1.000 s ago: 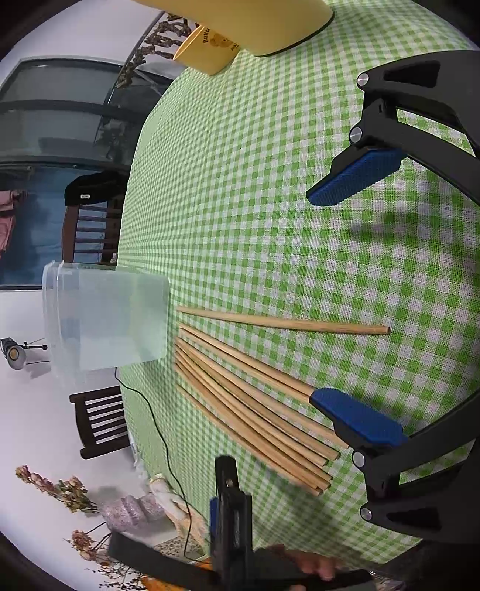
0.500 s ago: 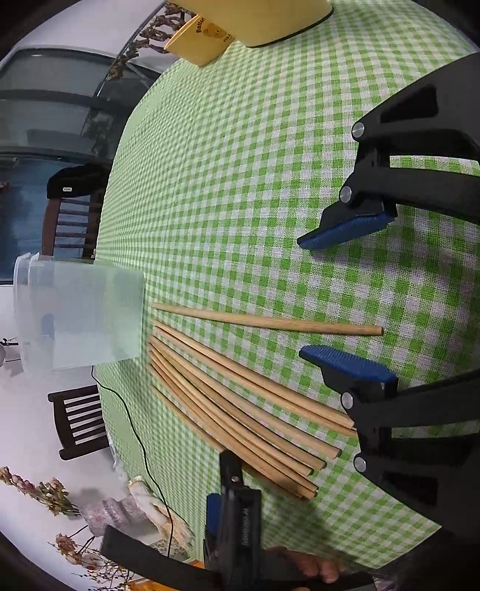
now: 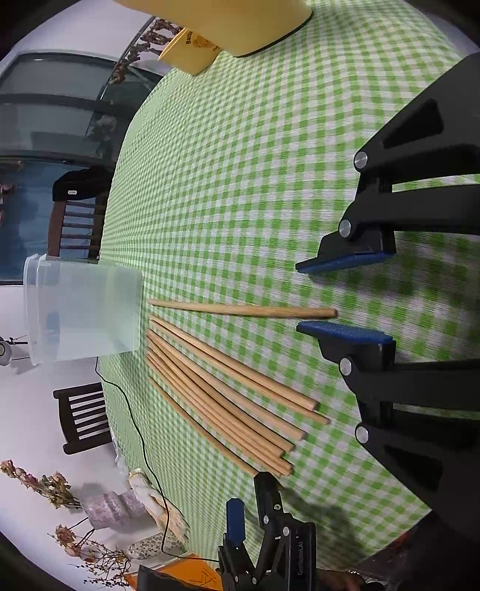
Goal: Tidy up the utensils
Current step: 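Lower the left gripper to a single wooden chopstick and close on it, then lower the right gripper to a chopstick and close on it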
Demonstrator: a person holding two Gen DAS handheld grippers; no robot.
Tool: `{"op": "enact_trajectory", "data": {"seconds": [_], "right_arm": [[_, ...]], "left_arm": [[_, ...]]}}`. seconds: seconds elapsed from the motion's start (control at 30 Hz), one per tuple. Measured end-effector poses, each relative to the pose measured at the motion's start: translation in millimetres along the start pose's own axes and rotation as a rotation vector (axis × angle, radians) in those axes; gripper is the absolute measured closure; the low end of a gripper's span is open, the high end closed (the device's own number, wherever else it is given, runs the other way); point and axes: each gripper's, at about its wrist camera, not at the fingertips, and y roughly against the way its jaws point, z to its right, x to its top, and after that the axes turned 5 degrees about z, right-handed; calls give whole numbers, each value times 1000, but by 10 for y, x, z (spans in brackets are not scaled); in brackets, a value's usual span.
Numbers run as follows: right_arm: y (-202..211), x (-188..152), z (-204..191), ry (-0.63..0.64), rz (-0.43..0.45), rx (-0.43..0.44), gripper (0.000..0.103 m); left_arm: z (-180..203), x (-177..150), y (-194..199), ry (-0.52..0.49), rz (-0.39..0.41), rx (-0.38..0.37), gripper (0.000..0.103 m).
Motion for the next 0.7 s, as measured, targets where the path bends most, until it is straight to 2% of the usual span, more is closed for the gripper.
{"op": "enact_trajectory", "data": {"seconds": [0.17, 0.23, 0.3, 0.33, 0.37, 0.4, 0.43, 0.47, 0.53, 0.7], "right_arm": [[18, -15, -38, 28, 8, -13, 76], [20, -12, -53, 43, 11, -17, 76], [19, -14, -62, 48, 15, 1, 82], [19, -18, -66, 42, 17, 14, 89], [17, -22, -86, 46, 20, 24, 95], [18, -27, -117, 58, 24, 20, 97], [24, -35, -151, 70, 28, 11, 98], [22, -36, -174, 79, 32, 2, 98], [20, -32, -162, 65, 33, 7, 98], [112, 9, -71, 33, 66, 3, 98]], "left_arm": [[106, -34, 66, -31, 3, -24, 48], [153, -39, 81, -39, -4, -51, 49], [219, -52, 95, -62, -2, -65, 50], [242, -57, 95, -72, 3, -59, 55], [243, -51, 98, -70, 6, -62, 66], [233, -39, 105, -62, 6, -62, 73], [215, -24, 101, -52, 3, -71, 86], [189, -11, 96, -37, -3, -86, 91], [146, 4, 91, -7, -15, -111, 96], [111, -11, 138, 1, -18, -147, 98]]}}
